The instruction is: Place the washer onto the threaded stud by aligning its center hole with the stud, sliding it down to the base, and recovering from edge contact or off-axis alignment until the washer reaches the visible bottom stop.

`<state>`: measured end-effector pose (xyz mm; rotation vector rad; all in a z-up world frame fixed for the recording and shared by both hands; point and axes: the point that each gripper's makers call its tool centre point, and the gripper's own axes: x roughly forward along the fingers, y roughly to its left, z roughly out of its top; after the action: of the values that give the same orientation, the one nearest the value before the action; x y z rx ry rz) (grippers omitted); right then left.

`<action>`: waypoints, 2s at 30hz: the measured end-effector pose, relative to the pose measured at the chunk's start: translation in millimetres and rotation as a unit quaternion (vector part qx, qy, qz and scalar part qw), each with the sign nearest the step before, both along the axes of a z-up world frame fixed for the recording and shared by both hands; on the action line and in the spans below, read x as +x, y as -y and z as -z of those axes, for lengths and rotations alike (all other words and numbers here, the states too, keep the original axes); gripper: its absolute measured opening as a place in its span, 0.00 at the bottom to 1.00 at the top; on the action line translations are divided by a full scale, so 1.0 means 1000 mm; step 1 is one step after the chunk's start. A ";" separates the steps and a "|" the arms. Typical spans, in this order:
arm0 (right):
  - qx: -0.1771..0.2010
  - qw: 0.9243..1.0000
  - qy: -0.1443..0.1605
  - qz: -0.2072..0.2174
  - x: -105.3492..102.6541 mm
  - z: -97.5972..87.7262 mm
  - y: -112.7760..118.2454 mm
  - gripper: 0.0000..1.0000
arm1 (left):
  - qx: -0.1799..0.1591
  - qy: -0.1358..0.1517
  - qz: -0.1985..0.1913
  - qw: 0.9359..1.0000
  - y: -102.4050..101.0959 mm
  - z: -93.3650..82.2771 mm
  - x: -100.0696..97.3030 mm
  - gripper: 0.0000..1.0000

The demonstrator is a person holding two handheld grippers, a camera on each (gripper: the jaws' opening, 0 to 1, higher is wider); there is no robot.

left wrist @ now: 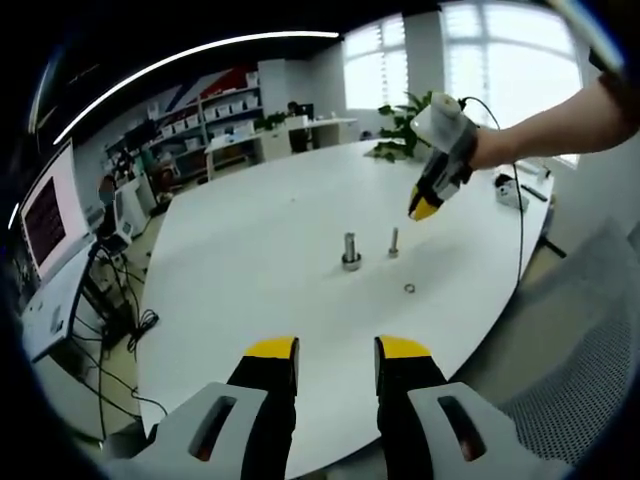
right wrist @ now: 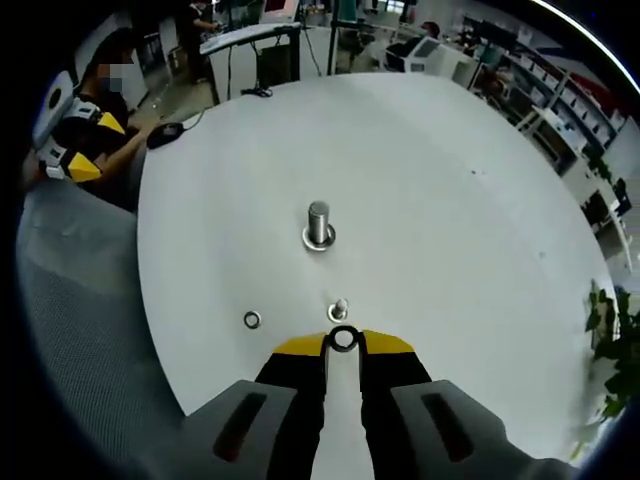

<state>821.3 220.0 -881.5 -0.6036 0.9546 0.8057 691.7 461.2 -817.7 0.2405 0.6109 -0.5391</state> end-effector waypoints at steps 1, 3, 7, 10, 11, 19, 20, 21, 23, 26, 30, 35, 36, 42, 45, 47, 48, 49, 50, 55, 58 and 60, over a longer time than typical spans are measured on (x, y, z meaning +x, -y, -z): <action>0.000 1.000 0.002 0.000 0.001 -0.001 0.000 0.13 | 0.000 0.000 0.001 1.000 0.000 0.000 0.000 0.28; 0.000 1.000 0.004 0.000 0.003 -0.003 0.001 0.13 | 0.002 0.000 0.002 1.000 0.001 0.000 0.000 0.28; -0.003 1.000 0.006 -0.001 0.006 -0.005 0.003 0.13 | 0.003 0.001 0.002 1.000 0.001 0.000 -0.001 0.28; -0.003 1.000 0.008 -0.001 0.009 -0.006 0.003 0.13 | 0.002 0.002 0.002 1.000 0.001 -0.001 -0.001 0.28; -0.003 1.000 0.008 0.000 0.010 -0.006 0.003 0.13 | 0.002 0.001 0.002 1.000 0.000 0.000 -0.001 0.28; -0.011 1.000 0.000 -0.022 0.012 0.002 -0.011 0.13 | 0.002 0.000 0.003 1.000 0.000 0.000 -0.001 0.28; -0.013 1.000 -0.001 -0.024 0.014 0.004 -0.012 0.13 | 0.002 0.001 0.002 1.000 0.000 0.000 -0.001 0.28; -0.013 1.000 -0.002 -0.026 0.014 0.005 -0.013 0.13 | 0.002 0.001 0.002 1.000 0.000 0.000 -0.001 0.28; -0.016 0.999 -0.004 -0.028 0.014 0.007 -0.014 0.13 | 0.002 0.001 0.001 1.000 0.000 0.000 -0.001 0.28; -0.024 0.999 -0.010 -0.034 0.015 0.013 -0.014 0.13 | 0.001 0.002 0.000 1.000 0.000 -0.001 -0.001 0.28; -0.026 0.999 -0.008 -0.038 0.017 0.013 -0.017 0.13 | 0.001 0.002 0.000 1.000 0.000 -0.001 0.000 0.28; -0.029 0.999 -0.009 -0.043 0.018 0.015 -0.018 0.13 | 0.002 0.001 0.002 1.000 0.000 0.000 -0.001 0.28; -0.029 0.999 -0.007 -0.045 0.019 0.015 -0.018 0.13 | 0.002 0.000 0.001 1.000 0.000 0.000 -0.001 0.28; -0.031 0.998 -0.009 -0.048 0.017 0.016 -0.019 0.13 | 0.002 0.000 -0.002 1.000 -0.001 0.000 0.000 0.28; -0.035 0.998 -0.008 -0.052 0.017 0.017 -0.019 0.14 | 0.001 0.000 -0.004 1.000 -0.002 0.000 -0.001 0.28; -0.034 0.998 -0.009 -0.051 0.018 0.018 -0.018 0.14 | 0.001 0.001 -0.004 1.000 -0.002 0.000 0.000 0.28; -0.034 0.998 -0.009 -0.049 0.017 0.017 -0.018 0.14 | 0.001 0.000 -0.004 1.000 -0.002 0.000 0.000 0.28; -0.034 0.998 -0.009 -0.049 0.017 0.017 -0.017 0.14 | 0.001 0.000 -0.003 1.000 -0.002 0.000 0.000 0.28; -0.035 0.998 -0.009 -0.049 0.018 0.017 -0.016 0.14 | 0.002 -0.001 -0.003 1.000 -0.002 0.000 0.000 0.28; -0.033 0.998 -0.008 -0.048 0.020 0.016 -0.015 0.14 | 0.003 -0.002 -0.004 1.000 -0.002 0.001 0.000 0.28; -0.032 0.998 -0.008 -0.047 0.020 0.017 -0.016 0.14 | 0.004 -0.002 -0.003 1.000 -0.002 0.001 0.000 0.28; -0.033 0.998 -0.007 -0.050 0.020 0.017 -0.016 0.14 | 0.005 -0.003 -0.002 1.000 -0.002 0.002 0.000 0.28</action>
<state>841.4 236.5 -898.2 -0.7091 0.9725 0.8702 691.5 463.2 -819.3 0.2473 0.6194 -0.5339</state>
